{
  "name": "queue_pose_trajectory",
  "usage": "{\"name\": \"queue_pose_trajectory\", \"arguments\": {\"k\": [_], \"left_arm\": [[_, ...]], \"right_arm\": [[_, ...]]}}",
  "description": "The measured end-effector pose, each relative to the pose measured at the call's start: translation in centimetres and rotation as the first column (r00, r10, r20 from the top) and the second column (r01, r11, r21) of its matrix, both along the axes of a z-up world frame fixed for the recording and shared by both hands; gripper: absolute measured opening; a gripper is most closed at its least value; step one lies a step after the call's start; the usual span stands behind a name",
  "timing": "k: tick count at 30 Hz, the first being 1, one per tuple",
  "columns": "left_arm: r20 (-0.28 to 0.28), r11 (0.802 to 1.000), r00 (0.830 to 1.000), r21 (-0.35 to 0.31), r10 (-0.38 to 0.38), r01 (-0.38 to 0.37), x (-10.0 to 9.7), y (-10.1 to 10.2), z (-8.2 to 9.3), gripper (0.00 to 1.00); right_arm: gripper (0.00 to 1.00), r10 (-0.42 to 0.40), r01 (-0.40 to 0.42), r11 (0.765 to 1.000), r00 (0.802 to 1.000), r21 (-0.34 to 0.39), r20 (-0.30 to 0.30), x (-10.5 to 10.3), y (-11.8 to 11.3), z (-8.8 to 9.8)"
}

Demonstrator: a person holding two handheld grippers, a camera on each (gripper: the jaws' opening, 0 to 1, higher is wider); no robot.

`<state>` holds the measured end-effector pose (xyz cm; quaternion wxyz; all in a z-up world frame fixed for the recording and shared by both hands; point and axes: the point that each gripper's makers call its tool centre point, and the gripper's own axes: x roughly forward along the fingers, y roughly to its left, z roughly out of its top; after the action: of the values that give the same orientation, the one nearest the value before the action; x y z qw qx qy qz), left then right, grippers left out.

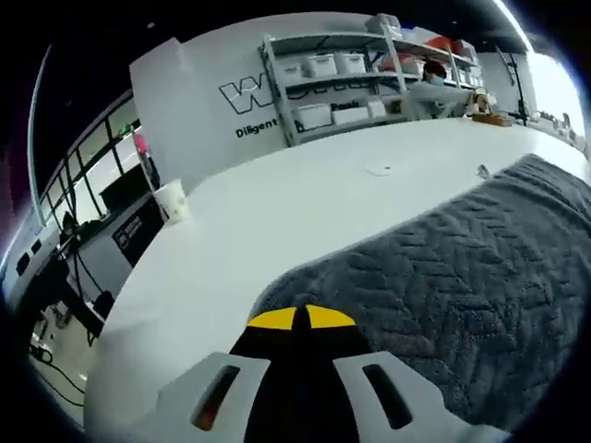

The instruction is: Open the folded towel by lifting each exposed corner and separating the folded layers until the towel lies flat within the target outline without major curled edges

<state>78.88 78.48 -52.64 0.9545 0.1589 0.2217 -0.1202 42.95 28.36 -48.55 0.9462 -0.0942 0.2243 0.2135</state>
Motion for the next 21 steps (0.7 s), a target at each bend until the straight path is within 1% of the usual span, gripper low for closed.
{"name": "queue_pose_trajectory", "arguments": {"k": [3, 8, 10, 12, 14, 15, 17, 19, 21], "left_arm": [[0.006, 1.000, 1.000, 0.007, -0.002, 0.002, 0.1, 0.2, 0.0, 0.01], [0.020, 0.999, 1.000, 0.039, 0.001, -0.002, 0.5, 0.9, 0.0, 0.01], [0.021, 0.999, 1.000, 0.033, 0.000, 0.000, 0.5, 1.0, 0.1, 0.01], [0.017, 1.000, 1.000, 0.013, -0.006, 0.006, 0.4, 1.0, 0.1, 0.02], [0.002, 1.000, 1.000, -0.024, -0.002, 0.002, 0.3, 1.1, 0.2, 0.08], [-0.009, 0.999, 1.000, -0.047, 0.006, -0.006, 0.1, 1.3, 0.3, 0.12], [-0.037, 0.994, 0.999, -0.105, 0.014, -0.018, -0.9, 1.3, 0.7, 0.26], [-0.043, 0.991, 0.999, -0.137, -0.009, 0.003, -1.7, 1.0, 1.2, 0.36], [-0.045, 0.984, 0.998, -0.176, -0.047, 0.038, -3.1, 0.3, 1.9, 0.42]], "right_arm": [[0.99, -0.001, 0.001, 1.000, 1.000, 0.005, 0.003, -0.1, -0.1, 0.1], [0.99, 0.007, -0.007, 1.000, 1.000, 0.004, 0.004, -0.4, 0.1, 0.2], [0.99, 0.010, -0.010, 1.000, 1.000, 0.004, 0.006, -0.4, 0.2, 0.3], [0.99, 0.010, -0.010, 1.000, 1.000, 0.009, 0.011, -0.5, 0.2, 0.6], [0.99, 0.010, -0.010, 1.000, 1.000, 0.013, 0.017, -0.6, 0.2, 0.8], [0.99, 0.009, -0.010, 1.000, 1.000, 0.014, 0.020, -0.6, 0.2, 0.9], [0.99, 0.010, -0.010, 1.000, 1.000, 0.017, 0.026, -0.7, 0.4, 1.2], [0.99, 0.014, -0.015, 1.000, 0.999, 0.017, 0.031, -0.7, 0.6, 1.4], [0.99, 0.020, -0.021, 1.000, 0.999, 0.018, 0.037, -0.7, 0.8, 1.6]]}}
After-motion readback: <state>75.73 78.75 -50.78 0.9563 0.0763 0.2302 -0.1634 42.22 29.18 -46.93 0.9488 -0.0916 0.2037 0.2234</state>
